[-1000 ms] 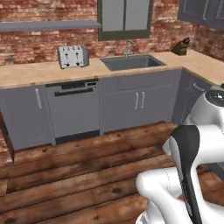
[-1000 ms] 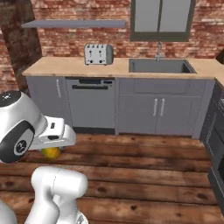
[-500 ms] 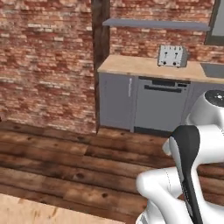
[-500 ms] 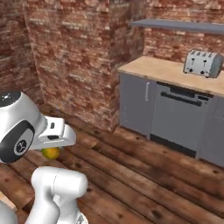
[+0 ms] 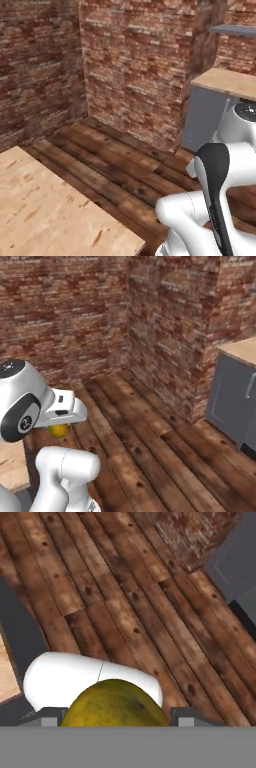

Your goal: Pick the orange and apple from the fridge and place them on the plate next to the blender to make a fruit smoothie.

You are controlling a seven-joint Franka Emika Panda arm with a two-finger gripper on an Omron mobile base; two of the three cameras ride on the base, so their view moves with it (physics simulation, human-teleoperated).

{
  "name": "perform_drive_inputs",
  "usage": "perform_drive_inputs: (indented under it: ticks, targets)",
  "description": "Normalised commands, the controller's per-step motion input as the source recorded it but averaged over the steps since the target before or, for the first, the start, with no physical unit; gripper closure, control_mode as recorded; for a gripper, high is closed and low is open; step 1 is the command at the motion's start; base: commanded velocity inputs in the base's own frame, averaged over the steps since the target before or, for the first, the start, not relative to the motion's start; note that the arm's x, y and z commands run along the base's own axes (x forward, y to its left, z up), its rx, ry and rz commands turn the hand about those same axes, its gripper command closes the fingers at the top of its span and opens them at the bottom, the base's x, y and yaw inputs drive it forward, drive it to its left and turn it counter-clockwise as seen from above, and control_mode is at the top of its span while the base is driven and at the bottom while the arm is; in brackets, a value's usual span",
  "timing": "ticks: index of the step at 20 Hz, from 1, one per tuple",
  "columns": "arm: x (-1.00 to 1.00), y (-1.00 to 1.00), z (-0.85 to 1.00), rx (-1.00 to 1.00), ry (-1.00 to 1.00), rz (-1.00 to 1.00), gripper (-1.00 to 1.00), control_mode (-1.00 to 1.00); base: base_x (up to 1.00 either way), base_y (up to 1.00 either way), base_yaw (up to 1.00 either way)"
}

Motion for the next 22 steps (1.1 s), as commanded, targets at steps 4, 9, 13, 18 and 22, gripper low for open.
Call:
perform_drive_inputs:
  ticks: [4, 9, 13, 18, 22]
  targets:
    - [0.0, 0.0, 0.0, 0.0, 0.0, 0.0, 1.0, 1.0, -0.97, 0.0, 0.63]
    - [0.0, 0.0, 0.0, 0.0, 0.0, 0.0, 1.0, 1.0, -1.0, 0.26, 0.54]
    - [0.0, 0.0, 0.0, 0.0, 0.0, 0.0, 1.0, 1.0, -0.97, 0.51, 0.47]
    - [0.0, 0.0, 0.0, 0.0, 0.0, 0.0, 1.0, 1.0, -0.51, 0.86, 0.41]
    - [0.0, 0.0, 0.0, 0.0, 0.0, 0.0, 1.0, 1.0, 0.02, 0.98, 0.21]
